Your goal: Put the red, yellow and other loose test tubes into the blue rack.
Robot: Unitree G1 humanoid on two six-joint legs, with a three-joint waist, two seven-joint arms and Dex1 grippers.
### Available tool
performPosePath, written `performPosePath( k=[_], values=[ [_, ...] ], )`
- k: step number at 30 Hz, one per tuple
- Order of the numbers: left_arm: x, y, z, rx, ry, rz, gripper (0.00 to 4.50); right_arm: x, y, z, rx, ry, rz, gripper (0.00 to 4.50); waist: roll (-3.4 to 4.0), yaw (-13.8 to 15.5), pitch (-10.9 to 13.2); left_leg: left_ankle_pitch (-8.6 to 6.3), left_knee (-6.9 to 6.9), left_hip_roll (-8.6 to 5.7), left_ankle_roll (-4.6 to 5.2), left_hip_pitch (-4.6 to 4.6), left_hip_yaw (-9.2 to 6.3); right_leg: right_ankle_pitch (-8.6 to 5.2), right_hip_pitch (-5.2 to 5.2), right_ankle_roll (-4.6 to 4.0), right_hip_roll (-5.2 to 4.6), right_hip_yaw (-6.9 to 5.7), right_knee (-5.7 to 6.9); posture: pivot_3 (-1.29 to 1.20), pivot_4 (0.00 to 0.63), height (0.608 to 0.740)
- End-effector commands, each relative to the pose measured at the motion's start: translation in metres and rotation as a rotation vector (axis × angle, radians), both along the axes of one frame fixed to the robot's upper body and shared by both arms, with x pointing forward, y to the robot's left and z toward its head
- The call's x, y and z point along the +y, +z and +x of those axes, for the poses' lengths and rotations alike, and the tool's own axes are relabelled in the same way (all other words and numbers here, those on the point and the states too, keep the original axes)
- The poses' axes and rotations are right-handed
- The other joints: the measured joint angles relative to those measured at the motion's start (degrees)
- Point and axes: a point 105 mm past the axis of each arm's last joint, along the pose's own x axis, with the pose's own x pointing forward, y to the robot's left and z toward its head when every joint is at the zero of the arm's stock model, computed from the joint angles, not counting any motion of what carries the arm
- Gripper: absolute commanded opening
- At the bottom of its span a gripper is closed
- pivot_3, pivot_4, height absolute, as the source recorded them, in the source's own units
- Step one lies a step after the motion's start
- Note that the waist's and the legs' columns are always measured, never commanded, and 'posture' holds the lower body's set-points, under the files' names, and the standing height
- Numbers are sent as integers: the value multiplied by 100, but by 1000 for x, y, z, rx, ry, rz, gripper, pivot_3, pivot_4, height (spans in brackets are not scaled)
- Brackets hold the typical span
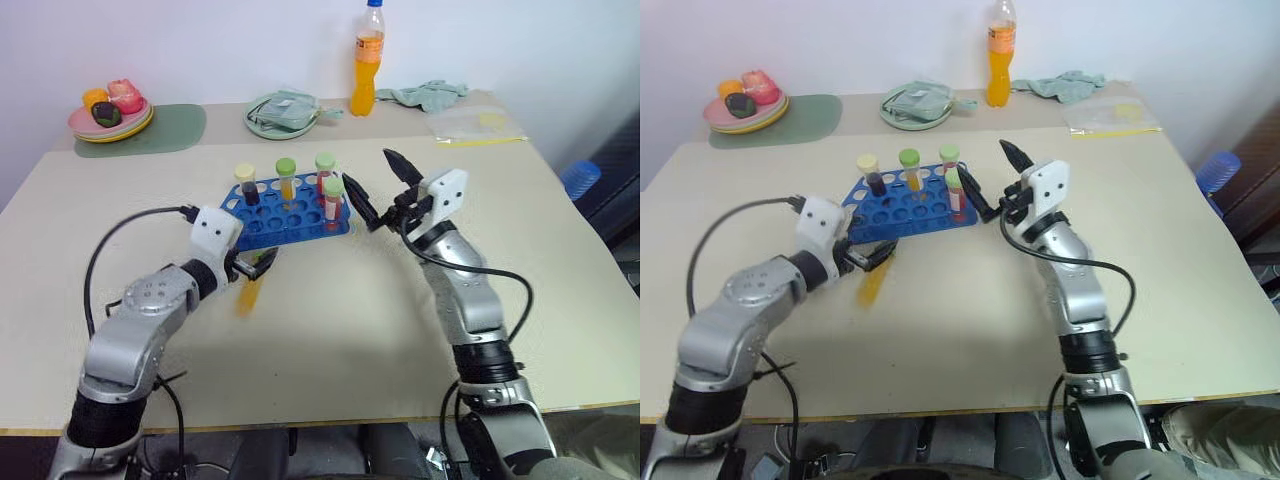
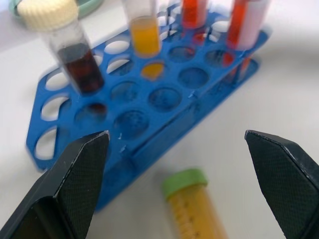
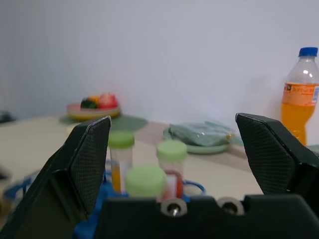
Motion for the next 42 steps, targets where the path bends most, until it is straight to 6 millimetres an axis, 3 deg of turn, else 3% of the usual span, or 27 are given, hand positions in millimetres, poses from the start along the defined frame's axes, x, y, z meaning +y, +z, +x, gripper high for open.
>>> performPosePath(
  k=[1, 4, 9, 17, 21, 24, 26, 29, 32, 37, 42],
  values=[
    [15, 2, -1, 157, 167, 81, 4500, -7, 15, -18, -27, 67, -50, 4424, -2, 0, 1, 0, 0, 1, 0, 1, 1, 0, 0, 0, 1, 0, 0, 0, 150, 740],
    [0, -15, -7, 339, 26, 163, 4500, -7, 4, -43, 38, 211, -189, 4424, -3, -8, 2, -1, 1, 0, 2, 2, 2, -1, 4, 2, 2, -2, -1, 0, 150, 740],
    [-16, -23, -6, 395, -24, 200, 4500, -5, -13, -77, 189, 403, -322, 4424, -14, 9, 8, -3, 4, 1, 6, 0, 0, -1, 8, 2, -2, -2, -8, 0, 150, 740],
    [-20, -36, 0, 460, 70, 191, 4500, -4, -30, -93, 274, 469, -405, 4424, -19, 61, 9, -4, 12, -2, 7, 1, -1, -1, 12, 2, -7, -2, -7, 0, 150, 740],
    [-24, -34, 0, 470, 77, 188, 3260, -2, -33, -93, 276, 472, -412, 4500, -23, 154, 10, -5, 25, -3, 8, 0, -1, 0, 15, 3, -9, -2, -7, 0, 150, 740],
    [-19, -26, -1, 468, 73, 195, 1657, -1, -34, -91, 273, 474, -416, 4500, -24, 148, 11, -7, 32, -4, 11, -2, 0, 0, 15, 3, -9, 0, -6, 0, 150, 740],
    [-16, -17, -4, 463, 44, 199, 845, 0, -34, -90, 271, 473, -416, 4500, -25, 141, 12, -7, 32, -3, 11, -3, 0, 0, 11, 3, -7, -1, -4, 0, 150, 740],
    [-6, 1, -7, 436, 21, 190, 845, 0, -34, -89, 269, 470, -416, 4500, -26, 157, 12, -7, 33, -4, 11, -5, 1, 0, 12, 3, -8, 0, -4, 0, 150, 740],
    [-2, 25, -7, 308, 18, 174, 845, 0, -34, -88, 269, 469, -413, 4500, -28, 168, 13, -7, 33, -5, 11, -6, 1, 0, 12, 2, -9, 0, -6, 0, 150, 740],
    [-26, 96, -6, -288, -71, 60, 845, 3, -36, -84, 274, 446, -372, 4500, -36, 184, 19, 3, 31, -5, -7, -9, 10, -1, 12, 1, -11, 2, -13, 0, 150, 740],
    [-39, 104, 12, -577, 1, -102, 845, 9, -42, -80, 285, 418, -322, 4500, -35, 218, 15, -3, 27, -4, 3, -6, 30, 0, 23, -1, -11, 0, -26, 0, 150, 740]
  ],
)
